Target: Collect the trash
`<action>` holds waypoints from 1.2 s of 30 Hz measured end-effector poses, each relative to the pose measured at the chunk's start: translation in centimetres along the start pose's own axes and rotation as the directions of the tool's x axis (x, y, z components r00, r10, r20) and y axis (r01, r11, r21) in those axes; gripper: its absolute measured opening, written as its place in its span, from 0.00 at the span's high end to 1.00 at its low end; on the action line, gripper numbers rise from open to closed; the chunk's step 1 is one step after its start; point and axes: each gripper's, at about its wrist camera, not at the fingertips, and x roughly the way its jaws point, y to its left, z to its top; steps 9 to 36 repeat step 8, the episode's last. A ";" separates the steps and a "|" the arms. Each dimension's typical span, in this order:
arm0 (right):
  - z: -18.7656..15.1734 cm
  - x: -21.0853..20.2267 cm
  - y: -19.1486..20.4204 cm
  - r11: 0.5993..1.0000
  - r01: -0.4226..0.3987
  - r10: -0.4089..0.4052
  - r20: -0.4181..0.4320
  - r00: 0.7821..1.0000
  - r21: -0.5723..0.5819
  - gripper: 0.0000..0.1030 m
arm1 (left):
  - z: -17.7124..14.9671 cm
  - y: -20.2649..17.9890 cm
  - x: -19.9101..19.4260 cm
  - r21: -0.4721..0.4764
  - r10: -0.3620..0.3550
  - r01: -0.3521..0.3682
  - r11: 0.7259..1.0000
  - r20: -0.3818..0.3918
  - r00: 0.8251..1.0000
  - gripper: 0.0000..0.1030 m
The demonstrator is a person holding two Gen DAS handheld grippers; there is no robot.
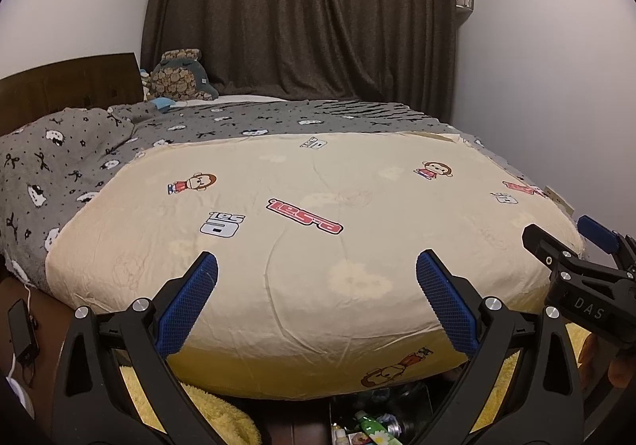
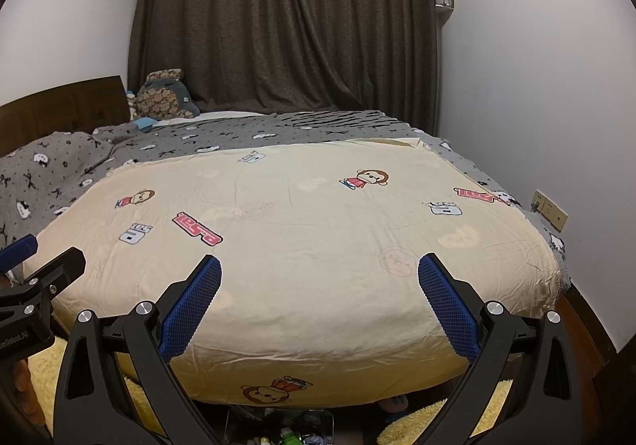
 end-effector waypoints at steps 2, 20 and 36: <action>0.0 0.0 -0.1 1.000 0.000 0.000 0.000 1.000 0.000 0.03 | 0.1 0.1 0.0 -0.005 -0.006 0.006 1.000 -0.003 1.000 0.08; 0.0 0.0 -0.1 1.000 0.000 0.000 0.000 1.000 -0.001 0.03 | 0.1 0.1 0.0 -0.003 -0.005 0.005 1.000 -0.002 1.000 0.08; 0.0 0.0 -0.1 1.000 0.000 0.000 0.000 1.000 -0.001 0.03 | 0.1 0.1 0.0 -0.003 -0.005 0.005 1.000 -0.002 1.000 0.08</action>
